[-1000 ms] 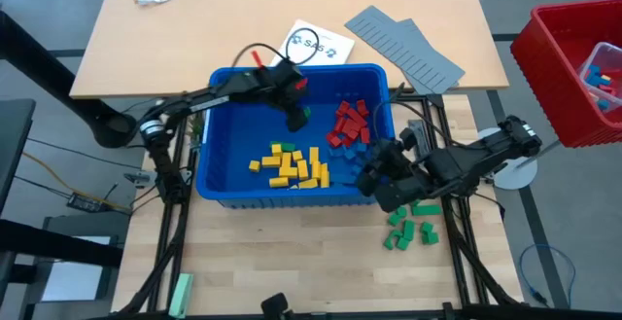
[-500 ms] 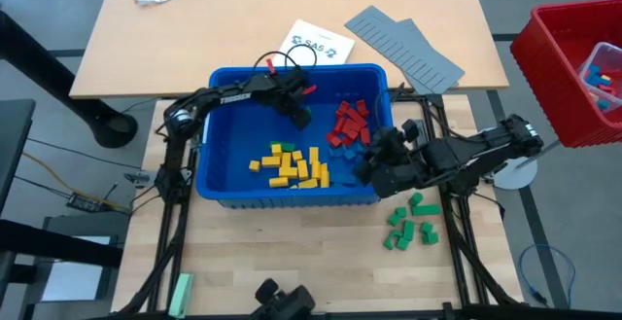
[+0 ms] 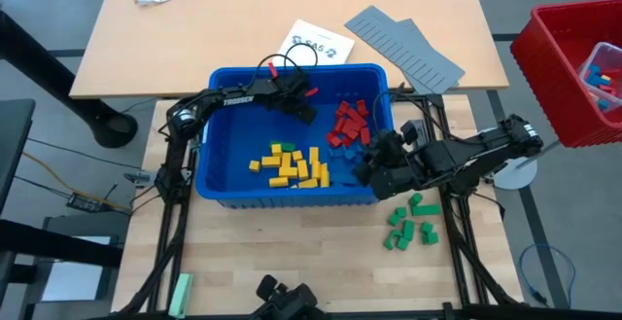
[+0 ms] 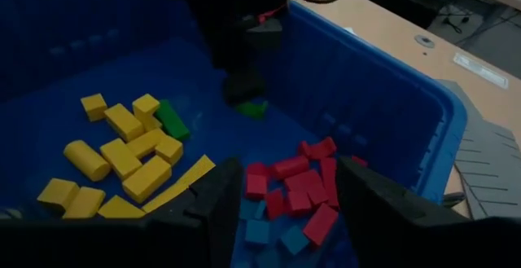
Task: Sort blocks
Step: Remove the green block from the blue bin
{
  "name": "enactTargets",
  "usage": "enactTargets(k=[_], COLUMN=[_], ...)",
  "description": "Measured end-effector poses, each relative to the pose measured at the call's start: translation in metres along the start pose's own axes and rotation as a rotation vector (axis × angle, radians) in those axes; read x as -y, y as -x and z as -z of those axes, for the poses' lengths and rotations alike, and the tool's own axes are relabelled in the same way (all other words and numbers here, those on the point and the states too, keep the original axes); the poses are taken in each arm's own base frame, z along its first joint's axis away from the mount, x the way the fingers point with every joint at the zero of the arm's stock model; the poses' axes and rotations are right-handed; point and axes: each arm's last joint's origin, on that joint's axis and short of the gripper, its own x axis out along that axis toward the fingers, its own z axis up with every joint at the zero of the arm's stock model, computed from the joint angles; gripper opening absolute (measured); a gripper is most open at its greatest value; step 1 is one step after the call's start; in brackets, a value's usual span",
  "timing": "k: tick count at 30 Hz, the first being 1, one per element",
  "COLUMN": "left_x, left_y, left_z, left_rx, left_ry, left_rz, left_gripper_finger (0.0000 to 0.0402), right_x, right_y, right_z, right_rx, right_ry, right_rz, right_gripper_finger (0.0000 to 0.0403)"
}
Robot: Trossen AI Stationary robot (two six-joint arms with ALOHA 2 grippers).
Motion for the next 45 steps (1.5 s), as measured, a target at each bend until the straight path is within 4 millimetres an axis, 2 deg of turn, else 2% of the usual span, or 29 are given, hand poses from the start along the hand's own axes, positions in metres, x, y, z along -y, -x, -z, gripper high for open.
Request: enactTargets(k=[7,19,23,29,32,38,45], left_x=[-0.005,-0.006,-0.005,-0.003,-0.001,0.006,0.013], left_y=[-0.017,-0.030,-0.030,-0.030,-0.028,-0.019,0.026], left_z=[0.014,0.031,0.031,0.028,0.027,0.024,0.013], left_rx=[0.056,0.026,0.035,0.068,0.073,0.078,0.153], left_ry=[0.047,0.063,0.042,-0.001,-0.019,-0.086,-0.127], left_rz=[-0.055,0.006,0.015,0.038,0.047,0.061,0.100], left_gripper_finger=[0.0207,0.0202,0.0160,0.0043,0.0037,0.0037,0.0037], right_x=[0.000,0.000,0.000,0.000,-0.001,-0.001,-0.001], right_y=[0.000,0.000,0.000,0.000,0.000,0.000,0.000], right_z=[0.000,0.000,0.000,0.000,0.001,0.001,0.001], right_rx=[0.000,0.000,0.000,-0.005,-0.020,-0.025,-0.027], right_ry=[0.001,0.003,0.012,0.045,0.065,0.067,0.069], right_rz=[0.001,0.000,-0.001,-0.005,-0.020,-0.024,-0.026], right_gripper_finger=[0.0183,0.0181,0.0180,0.0180,0.0179,0.0180,0.0179])
